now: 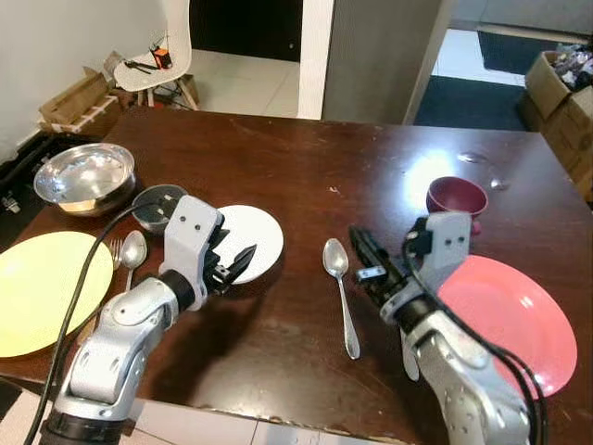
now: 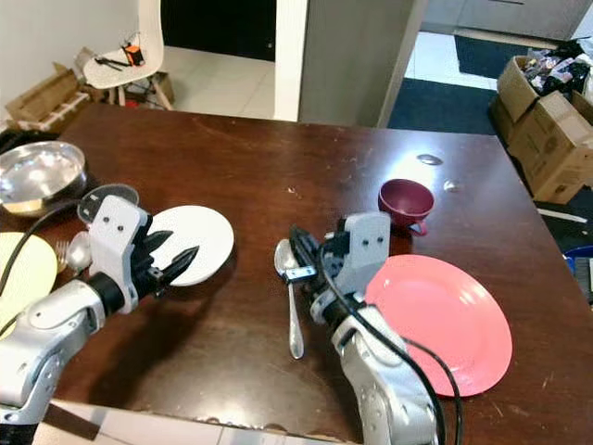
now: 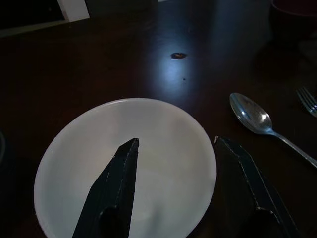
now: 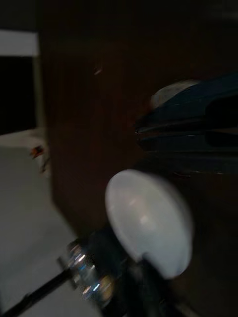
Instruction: Setting the table
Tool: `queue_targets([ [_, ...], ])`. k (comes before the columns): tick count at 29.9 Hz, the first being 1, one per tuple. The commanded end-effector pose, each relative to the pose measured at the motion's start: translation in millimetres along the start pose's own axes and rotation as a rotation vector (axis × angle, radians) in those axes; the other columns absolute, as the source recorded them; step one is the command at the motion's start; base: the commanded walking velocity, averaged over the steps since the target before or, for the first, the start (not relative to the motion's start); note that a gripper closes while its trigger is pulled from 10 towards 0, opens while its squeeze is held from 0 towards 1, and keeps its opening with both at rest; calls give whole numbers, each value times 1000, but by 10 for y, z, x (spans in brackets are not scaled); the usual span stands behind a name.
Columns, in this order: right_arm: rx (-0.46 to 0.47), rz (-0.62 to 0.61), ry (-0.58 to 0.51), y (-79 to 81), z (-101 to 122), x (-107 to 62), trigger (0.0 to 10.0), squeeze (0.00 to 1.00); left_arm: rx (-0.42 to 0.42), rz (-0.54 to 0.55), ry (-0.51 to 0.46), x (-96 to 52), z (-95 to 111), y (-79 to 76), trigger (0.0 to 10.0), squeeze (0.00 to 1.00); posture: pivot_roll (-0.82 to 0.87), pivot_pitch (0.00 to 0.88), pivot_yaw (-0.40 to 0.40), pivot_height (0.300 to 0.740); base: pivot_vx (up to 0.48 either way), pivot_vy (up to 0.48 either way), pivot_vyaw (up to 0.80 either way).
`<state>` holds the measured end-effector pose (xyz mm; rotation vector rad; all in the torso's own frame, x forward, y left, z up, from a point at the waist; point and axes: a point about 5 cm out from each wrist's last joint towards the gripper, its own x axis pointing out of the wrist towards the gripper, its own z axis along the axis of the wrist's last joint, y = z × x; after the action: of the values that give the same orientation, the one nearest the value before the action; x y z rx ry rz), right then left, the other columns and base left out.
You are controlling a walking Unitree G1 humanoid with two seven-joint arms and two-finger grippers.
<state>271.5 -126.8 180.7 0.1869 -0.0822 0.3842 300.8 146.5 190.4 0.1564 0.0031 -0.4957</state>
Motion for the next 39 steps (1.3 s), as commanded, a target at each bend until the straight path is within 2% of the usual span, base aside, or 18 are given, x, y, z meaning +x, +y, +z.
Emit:
queue_targets([
  [1,-29,-37,103,-90,-168,-24,10000,431,10,4,10,22,-34,-3,10000,0,-47,51,96,740,0,0,0],
  [2,-29,-37,103,-90,-168,-24,10000,431,10,4,10,22,-34,-3,10000,0,-47,51,96,740,0,0,0],
  [3,-43,-42,143,-123,-225,-30,10000,1000,10,5,9,26,-34,-2,10000,0,-47,51,95,740,0,0,0],
  [4,-41,-52,236,-195,-350,-34,10000,1000,12,6,8,34,-32,2,10000,0,-38,55,95,740,0,0,0],
  [5,-41,-52,236,-195,-350,-34,10000,1000,12,6,8,34,-32,2,10000,0,-38,55,95,740,0,0,0],
  [6,-47,-42,306,-239,-440,-25,10000,1000,14,8,8,28,-31,8,10000,0,-33,57,93,740,0,0,0],
  [12,-39,10,369,-255,-510,25,10000,1000,18,12,12,-3,-36,21,10000,0,-18,68,88,740,0,0,0],
  [13,-33,72,430,-242,-574,59,10000,1000,20,18,19,-31,-50,27,10000,0,-6,77,85,740,0,0,0],
  [17,-49,152,499,-217,-647,77,10000,1000,23,22,24,-59,-56,34,10000,0,3,86,84,740,0,0,0],
  [23,-33,194,533,-198,-674,132,10000,1000,37,19,30,-79,-44,56,10000,0,11,98,86,740,0,0,0],
  [24,-47,169,554,-233,-703,187,10000,0,51,19,28,-90,-12,95,10000,0,25,107,86,740,0,0,0],
  [29,-46,147,560,-270,-717,268,10000,0,62,31,26,-103,26,157,10000,0,32,111,88,740,0,0,0],
  [34,-43,168,580,-264,-771,337,10000,0,64,32,29,-122,26,146,10000,0,46,120,84,740,0,0,0],
  [35,-44,180,606,-261,-821,337,9216,0,63,32,33,-136,22,138,10000,0,51,126,79,740,0,0,0],
  [37,-44,180,606,-261,-821,337,9216,0,63,32,33,-136,22,138,10000,0,51,126,79,740,0,0,0],
  [38,-37,179,642,-271,-889,315,3294,0,61,35,37,-157,12,136,10000,0,56,130,72,740,0,0,0],
  [39,-34,173,674,-286,-952,289,1373,0,61,38,40,-170,8,139,10000,0,58,133,68,740,0,0,0],
])
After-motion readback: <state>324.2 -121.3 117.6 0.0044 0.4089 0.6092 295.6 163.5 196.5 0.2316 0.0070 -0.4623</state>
